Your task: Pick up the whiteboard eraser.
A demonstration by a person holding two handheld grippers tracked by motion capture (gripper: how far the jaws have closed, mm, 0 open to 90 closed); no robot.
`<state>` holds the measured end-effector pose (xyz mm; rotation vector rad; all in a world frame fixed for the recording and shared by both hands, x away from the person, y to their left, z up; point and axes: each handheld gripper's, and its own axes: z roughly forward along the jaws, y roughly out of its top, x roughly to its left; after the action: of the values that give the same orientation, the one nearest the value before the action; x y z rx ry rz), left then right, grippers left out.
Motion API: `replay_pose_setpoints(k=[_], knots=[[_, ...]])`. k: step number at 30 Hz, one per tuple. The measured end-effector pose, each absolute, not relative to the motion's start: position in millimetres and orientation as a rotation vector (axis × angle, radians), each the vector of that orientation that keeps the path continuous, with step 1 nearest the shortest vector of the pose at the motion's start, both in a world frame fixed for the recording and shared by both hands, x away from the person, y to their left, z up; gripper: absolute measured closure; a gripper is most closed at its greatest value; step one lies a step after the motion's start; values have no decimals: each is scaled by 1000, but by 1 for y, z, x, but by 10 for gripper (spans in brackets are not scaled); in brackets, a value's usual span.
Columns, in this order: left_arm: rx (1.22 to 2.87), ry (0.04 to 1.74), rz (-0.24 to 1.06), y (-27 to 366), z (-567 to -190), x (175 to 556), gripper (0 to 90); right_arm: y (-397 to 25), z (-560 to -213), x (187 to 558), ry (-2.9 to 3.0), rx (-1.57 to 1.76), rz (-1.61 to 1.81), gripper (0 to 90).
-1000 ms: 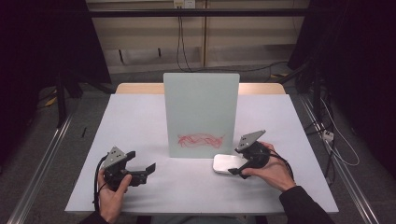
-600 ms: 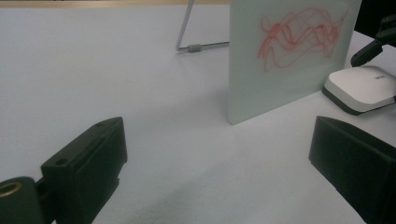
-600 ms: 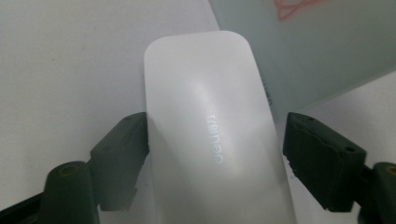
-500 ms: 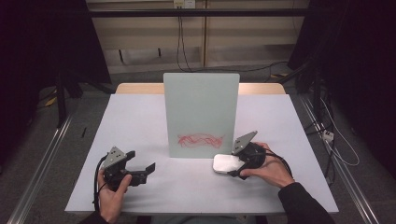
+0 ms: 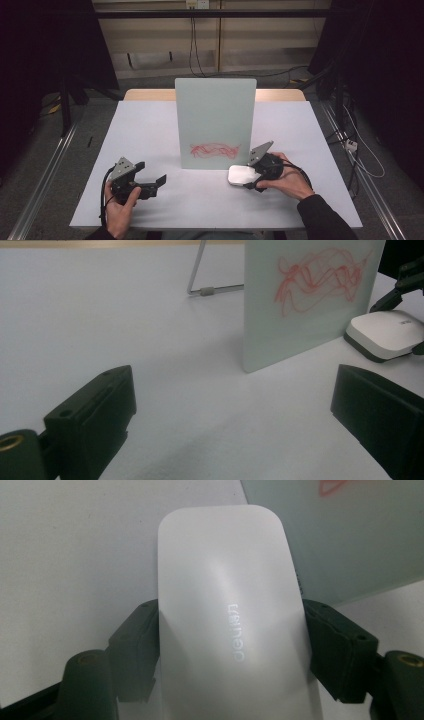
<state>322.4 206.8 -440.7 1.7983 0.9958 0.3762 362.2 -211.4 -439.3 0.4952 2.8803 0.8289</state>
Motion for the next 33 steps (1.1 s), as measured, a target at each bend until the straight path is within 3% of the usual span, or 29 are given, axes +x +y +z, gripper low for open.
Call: replay_pose_setpoints(k=[33], knots=[[1805, 1002, 374, 207, -441, 323, 41, -215, -432, 353, 2838, 505, 905, 314]])
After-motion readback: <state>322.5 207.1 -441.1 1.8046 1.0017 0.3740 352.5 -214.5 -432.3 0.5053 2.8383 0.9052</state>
